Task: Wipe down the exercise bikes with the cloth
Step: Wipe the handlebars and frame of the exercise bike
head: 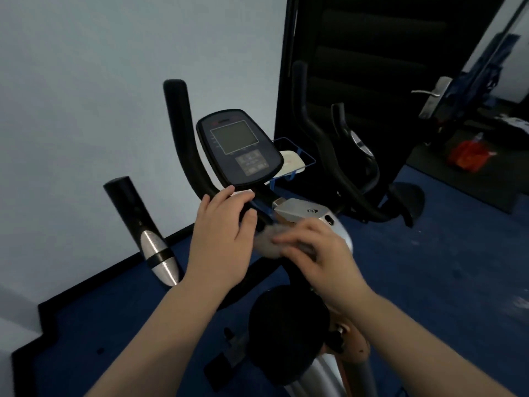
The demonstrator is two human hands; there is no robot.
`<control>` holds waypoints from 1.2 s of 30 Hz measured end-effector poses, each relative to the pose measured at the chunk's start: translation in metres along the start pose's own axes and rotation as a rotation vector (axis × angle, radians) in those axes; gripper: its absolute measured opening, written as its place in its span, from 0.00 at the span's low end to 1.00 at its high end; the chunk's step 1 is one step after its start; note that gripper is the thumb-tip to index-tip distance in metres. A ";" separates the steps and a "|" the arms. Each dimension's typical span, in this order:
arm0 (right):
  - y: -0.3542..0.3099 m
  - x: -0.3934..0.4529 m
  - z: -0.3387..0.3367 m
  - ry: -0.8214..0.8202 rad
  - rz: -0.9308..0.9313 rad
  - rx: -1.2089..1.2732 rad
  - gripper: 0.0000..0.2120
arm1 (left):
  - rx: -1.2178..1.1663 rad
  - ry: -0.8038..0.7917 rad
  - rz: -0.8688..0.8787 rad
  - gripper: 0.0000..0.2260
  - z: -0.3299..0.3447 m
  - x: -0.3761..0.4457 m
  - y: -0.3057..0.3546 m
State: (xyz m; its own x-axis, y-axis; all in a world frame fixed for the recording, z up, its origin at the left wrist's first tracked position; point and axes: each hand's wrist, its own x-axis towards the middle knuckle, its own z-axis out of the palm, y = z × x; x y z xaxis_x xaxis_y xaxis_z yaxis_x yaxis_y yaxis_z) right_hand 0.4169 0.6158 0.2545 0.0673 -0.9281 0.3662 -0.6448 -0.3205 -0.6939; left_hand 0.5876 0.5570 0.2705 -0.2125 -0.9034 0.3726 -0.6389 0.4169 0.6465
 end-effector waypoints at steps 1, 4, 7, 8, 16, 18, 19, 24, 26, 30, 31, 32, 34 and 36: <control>0.004 -0.015 -0.011 -0.019 0.042 0.055 0.09 | 0.019 -0.005 0.011 0.15 0.001 -0.001 -0.001; 0.007 -0.018 -0.028 -0.086 0.110 0.045 0.09 | 0.071 -0.028 0.030 0.14 0.002 -0.003 0.000; -0.001 0.010 -0.010 0.071 0.186 0.040 0.10 | 0.186 -0.049 0.050 0.16 0.005 -0.005 0.003; -0.006 0.012 -0.001 0.094 0.234 0.066 0.11 | 0.221 -0.054 0.062 0.16 0.005 -0.007 0.003; 0.017 -0.011 -0.022 0.175 0.296 -0.131 0.07 | 0.293 -0.073 0.079 0.17 0.005 -0.009 0.005; 0.010 0.012 -0.007 0.203 0.319 -0.315 0.09 | 0.294 -0.060 0.076 0.17 0.007 -0.010 0.006; 0.007 0.016 0.003 0.186 0.317 -0.381 0.10 | 0.294 -0.057 0.073 0.17 0.007 -0.011 0.006; 0.017 0.007 -0.005 0.062 0.255 -0.183 0.08 | 0.286 -0.059 0.066 0.16 0.007 -0.010 0.004; 0.024 0.019 -0.015 0.041 0.251 -0.302 0.08 | 0.277 -0.047 0.055 0.15 0.008 -0.010 0.005; 0.012 0.028 0.008 0.020 0.204 -0.320 0.10 | 0.254 -0.016 0.018 0.14 0.011 -0.009 0.009; 0.015 0.027 0.005 -0.024 0.195 -0.254 0.10 | 0.240 -0.008 0.006 0.14 0.011 -0.009 0.010; 0.019 0.030 -0.002 -0.075 0.202 -0.189 0.09 | 0.229 -0.001 -0.002 0.14 0.011 -0.009 0.010; 0.024 0.041 -0.018 -0.076 0.186 -0.058 0.07 | 0.226 0.014 -0.008 0.14 0.012 -0.008 0.011; 0.015 0.050 -0.014 0.035 0.092 0.126 0.07 | 0.231 0.028 -0.008 0.14 0.014 -0.007 0.012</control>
State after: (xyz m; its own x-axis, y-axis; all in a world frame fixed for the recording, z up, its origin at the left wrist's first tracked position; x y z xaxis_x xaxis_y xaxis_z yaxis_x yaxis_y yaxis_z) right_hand 0.3999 0.5668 0.2707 -0.0154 -0.9482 0.3172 -0.5467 -0.2577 -0.7967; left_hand 0.5710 0.5664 0.2661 -0.1880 -0.9020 0.3887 -0.7935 0.3727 0.4811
